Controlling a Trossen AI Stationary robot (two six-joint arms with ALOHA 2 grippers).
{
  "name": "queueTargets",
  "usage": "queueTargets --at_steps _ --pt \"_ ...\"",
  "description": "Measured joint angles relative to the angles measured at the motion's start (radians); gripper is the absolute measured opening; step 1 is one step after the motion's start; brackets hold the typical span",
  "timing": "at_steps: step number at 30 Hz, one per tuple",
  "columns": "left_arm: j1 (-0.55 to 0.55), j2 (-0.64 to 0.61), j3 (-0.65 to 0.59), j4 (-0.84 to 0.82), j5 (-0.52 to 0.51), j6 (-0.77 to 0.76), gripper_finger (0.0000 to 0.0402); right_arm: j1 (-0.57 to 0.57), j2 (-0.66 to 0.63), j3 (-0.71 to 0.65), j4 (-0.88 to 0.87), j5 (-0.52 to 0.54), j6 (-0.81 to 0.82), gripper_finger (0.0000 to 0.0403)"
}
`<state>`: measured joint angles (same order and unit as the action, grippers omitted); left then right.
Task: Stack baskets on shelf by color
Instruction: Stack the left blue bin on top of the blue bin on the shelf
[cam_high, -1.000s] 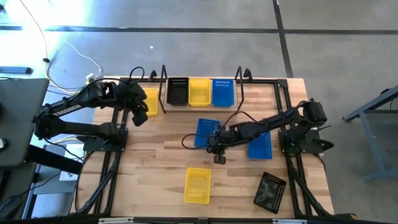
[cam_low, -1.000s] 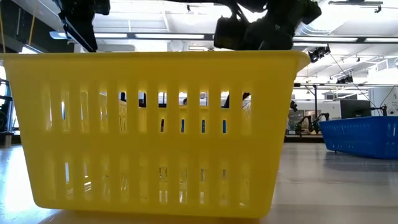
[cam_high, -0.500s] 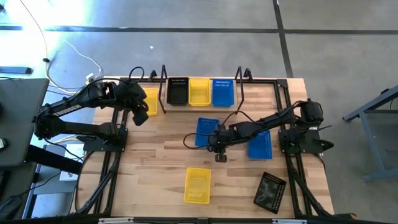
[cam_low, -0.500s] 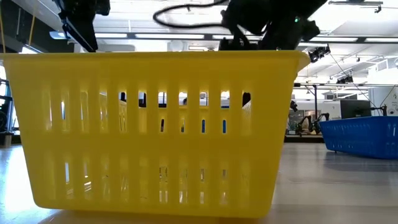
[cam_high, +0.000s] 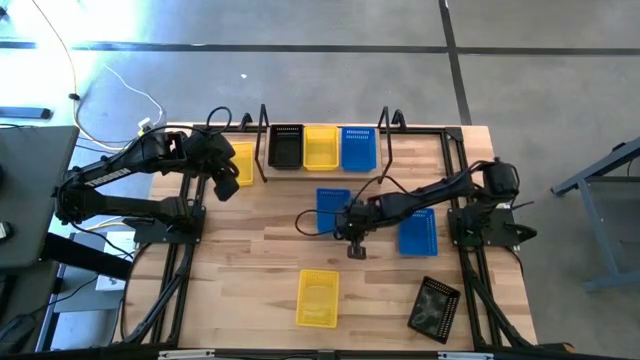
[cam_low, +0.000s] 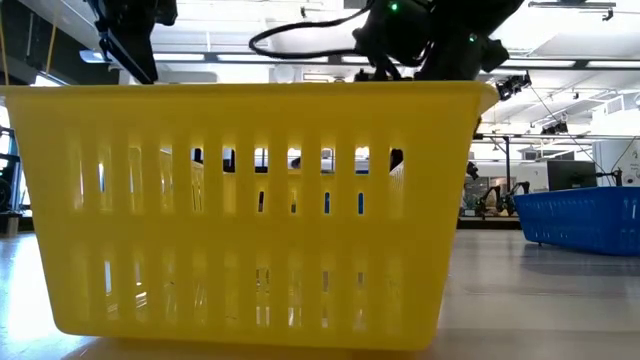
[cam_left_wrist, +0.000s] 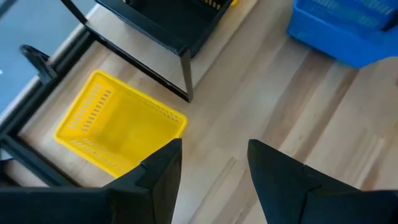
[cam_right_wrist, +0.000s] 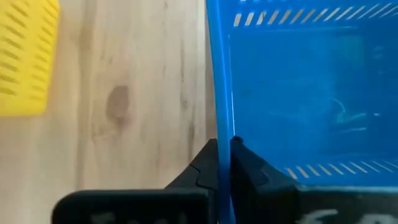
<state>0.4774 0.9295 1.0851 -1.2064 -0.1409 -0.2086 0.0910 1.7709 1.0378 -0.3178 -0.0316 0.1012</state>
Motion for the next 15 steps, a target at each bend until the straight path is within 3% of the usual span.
queueTargets --at_steps 10,15 --pt "0.0 0.0 0.0 0.015 -0.108 0.039 0.0172 0.0 -0.145 0.0 -0.031 -0.112 0.163 0.0" --pt "0.0 0.0 0.0 0.096 -0.109 0.05 0.0172 -0.01 -0.228 0.0 -0.031 -0.138 0.254 0.0"
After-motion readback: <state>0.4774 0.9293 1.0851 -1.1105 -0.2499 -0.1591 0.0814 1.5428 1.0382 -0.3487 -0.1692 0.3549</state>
